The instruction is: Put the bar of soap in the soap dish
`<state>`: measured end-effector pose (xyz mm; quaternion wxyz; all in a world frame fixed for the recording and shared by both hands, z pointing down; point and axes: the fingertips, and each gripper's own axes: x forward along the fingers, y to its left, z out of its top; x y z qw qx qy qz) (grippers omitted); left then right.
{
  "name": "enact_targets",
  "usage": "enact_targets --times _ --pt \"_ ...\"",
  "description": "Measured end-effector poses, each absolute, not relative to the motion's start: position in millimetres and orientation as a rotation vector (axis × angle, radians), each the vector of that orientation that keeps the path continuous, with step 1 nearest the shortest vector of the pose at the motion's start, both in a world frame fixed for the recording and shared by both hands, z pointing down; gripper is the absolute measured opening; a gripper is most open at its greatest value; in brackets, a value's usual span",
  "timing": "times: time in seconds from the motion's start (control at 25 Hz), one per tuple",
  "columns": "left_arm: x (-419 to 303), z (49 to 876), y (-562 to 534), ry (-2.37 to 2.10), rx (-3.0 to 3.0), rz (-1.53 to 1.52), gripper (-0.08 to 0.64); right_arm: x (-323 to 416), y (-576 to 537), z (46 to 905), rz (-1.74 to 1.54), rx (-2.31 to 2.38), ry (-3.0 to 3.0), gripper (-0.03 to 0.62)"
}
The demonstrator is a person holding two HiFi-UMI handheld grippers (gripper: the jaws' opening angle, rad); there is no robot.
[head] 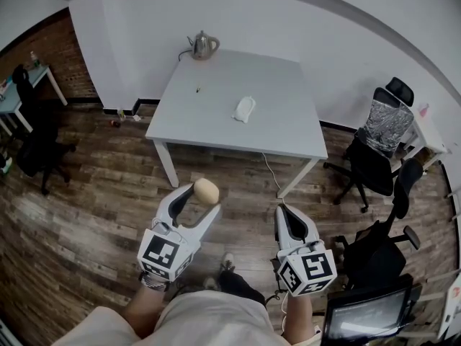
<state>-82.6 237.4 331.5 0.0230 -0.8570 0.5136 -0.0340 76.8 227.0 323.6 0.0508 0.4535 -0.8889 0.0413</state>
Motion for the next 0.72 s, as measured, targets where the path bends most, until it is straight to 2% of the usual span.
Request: enact_targets --times 0.72 --pt "-72.8 322.7 180.4 1.557 -2.657 -0.099 0.267 80.4 171.4 321.7 0.133 1.389 -2.714 0.002"
